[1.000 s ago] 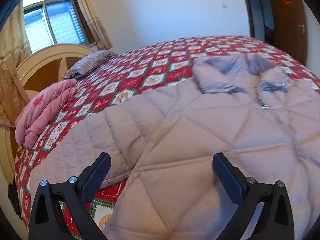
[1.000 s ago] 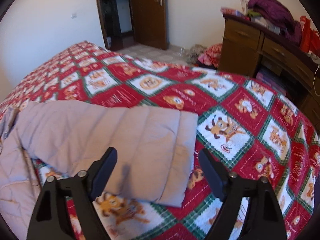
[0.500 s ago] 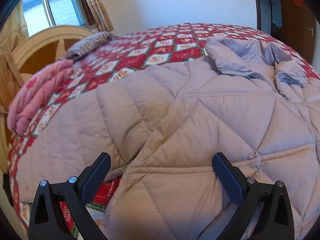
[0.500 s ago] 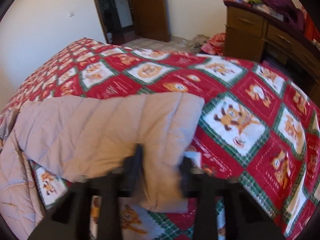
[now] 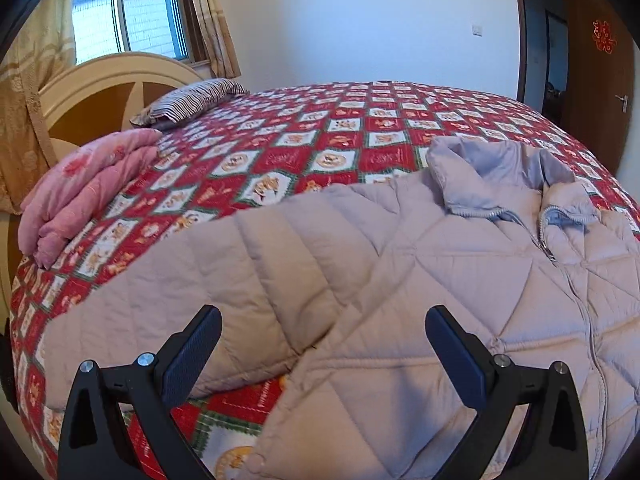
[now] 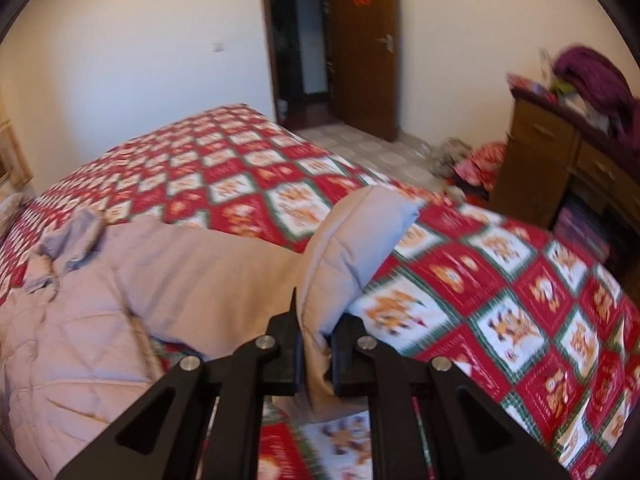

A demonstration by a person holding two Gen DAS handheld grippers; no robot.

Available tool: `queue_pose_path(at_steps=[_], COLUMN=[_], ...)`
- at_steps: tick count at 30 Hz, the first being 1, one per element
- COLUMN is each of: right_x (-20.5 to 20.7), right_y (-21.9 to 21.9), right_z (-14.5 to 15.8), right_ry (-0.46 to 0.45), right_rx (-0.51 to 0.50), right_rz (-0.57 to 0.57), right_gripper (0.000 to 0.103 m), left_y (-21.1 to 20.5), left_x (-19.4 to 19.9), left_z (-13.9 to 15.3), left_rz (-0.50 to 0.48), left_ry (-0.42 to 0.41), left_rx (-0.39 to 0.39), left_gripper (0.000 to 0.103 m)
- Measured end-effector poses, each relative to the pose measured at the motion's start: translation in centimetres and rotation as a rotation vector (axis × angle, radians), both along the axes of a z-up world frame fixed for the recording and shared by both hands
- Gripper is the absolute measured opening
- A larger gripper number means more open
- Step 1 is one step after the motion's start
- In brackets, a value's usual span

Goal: Fold large clothes
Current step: 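Fold the held sleeve across the jacket body with the right gripper, release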

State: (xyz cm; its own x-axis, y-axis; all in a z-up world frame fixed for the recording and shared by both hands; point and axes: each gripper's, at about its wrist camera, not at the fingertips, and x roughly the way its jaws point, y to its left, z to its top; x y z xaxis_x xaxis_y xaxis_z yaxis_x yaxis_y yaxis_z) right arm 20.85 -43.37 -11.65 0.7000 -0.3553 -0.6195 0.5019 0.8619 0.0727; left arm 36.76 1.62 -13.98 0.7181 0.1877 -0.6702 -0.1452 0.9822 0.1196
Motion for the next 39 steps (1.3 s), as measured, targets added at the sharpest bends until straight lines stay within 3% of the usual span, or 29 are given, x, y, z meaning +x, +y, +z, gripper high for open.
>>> queue_pose_path(at_steps=[5,12,24,32,35,36,39], right_x=[2.3,6.6,13.5,15.8,16.3,16.1,14.7], right_y=[4.5,11.8,27.1,33.6,34.6,34.9,35.5], right_z=[2.0,2.4,-2.9,-6.5,-7.5,-7.7,-6.7], right_ry=[-0.019,-0.026,0.019,0.069,0.099,0.105,0.091], right_rx=[-0.053,-0.113,-0.135,-0.157,-0.13,-0.107,-0.098], right_rz=[0.101,0.246,0.511,0.614,0.641,0.669,0.72], right_gripper=[0.011,0.011,0.011,0.013,0.035,0.052,0.058], left_y=[0.2,1.4,4.9,9.4,10.9,11.2,11.9], left_x=[0.7,0.9,1.0,-0.4,-1.0,-1.2,-1.9], left_z=[-0.5,-1.4,-1.8,-2.3,-2.5,-2.5,-2.1], left_rz=[0.007,0.033,0.085,0.193,0.228,0.236,0.261], left_ry=[0.011,0.02,0.023,0.018,0.024,0.023,0.01], left_rx=[0.033,0.007,-0.007,-0.013,-0.02,-0.017,-0.007], left_gripper=[0.102,0.102,0.102,0.102,0.102,0.102,0.102])
